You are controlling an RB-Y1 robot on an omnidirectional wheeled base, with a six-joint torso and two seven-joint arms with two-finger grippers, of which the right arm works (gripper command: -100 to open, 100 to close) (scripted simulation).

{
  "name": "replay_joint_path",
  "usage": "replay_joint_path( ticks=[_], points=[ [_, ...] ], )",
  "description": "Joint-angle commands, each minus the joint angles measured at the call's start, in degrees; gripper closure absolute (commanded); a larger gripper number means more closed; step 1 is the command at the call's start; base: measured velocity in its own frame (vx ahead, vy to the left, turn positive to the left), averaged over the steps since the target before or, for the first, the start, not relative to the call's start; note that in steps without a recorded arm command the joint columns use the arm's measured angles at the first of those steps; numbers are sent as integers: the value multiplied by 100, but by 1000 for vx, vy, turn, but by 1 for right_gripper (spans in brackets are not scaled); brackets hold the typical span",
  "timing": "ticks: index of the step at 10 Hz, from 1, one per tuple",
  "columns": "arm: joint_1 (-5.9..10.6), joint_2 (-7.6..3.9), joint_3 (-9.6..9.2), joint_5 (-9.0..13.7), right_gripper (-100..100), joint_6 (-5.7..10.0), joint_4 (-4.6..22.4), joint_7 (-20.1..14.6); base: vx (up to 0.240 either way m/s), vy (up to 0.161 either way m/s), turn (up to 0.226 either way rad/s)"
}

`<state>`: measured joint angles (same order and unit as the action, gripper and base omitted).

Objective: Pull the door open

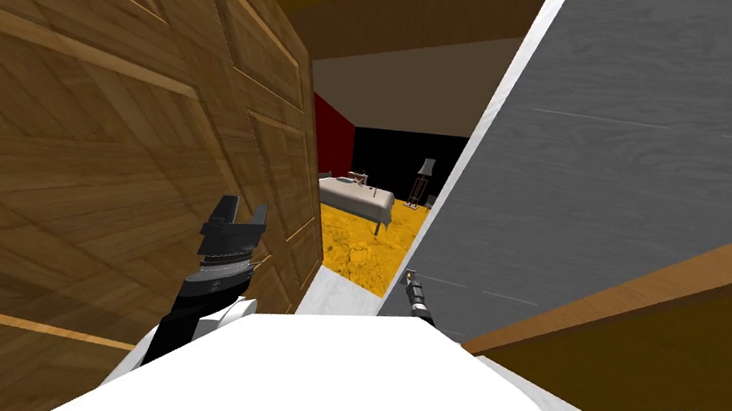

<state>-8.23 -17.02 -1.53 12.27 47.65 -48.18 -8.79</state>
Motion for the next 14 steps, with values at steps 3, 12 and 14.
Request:
replay_joint_path(
  ticks=[3, 12, 14],
  points=[
    [-231, -215, -184, -52, 100, 235, -83, -231, -227, -22, 133],
    [-775, -682, -604, -147, 100, 921, -104, -685, -206, -41, 135],
    [-907, -798, -691, -160, 100, 1132, -85, -782, -204, -62, 153]
  ],
)
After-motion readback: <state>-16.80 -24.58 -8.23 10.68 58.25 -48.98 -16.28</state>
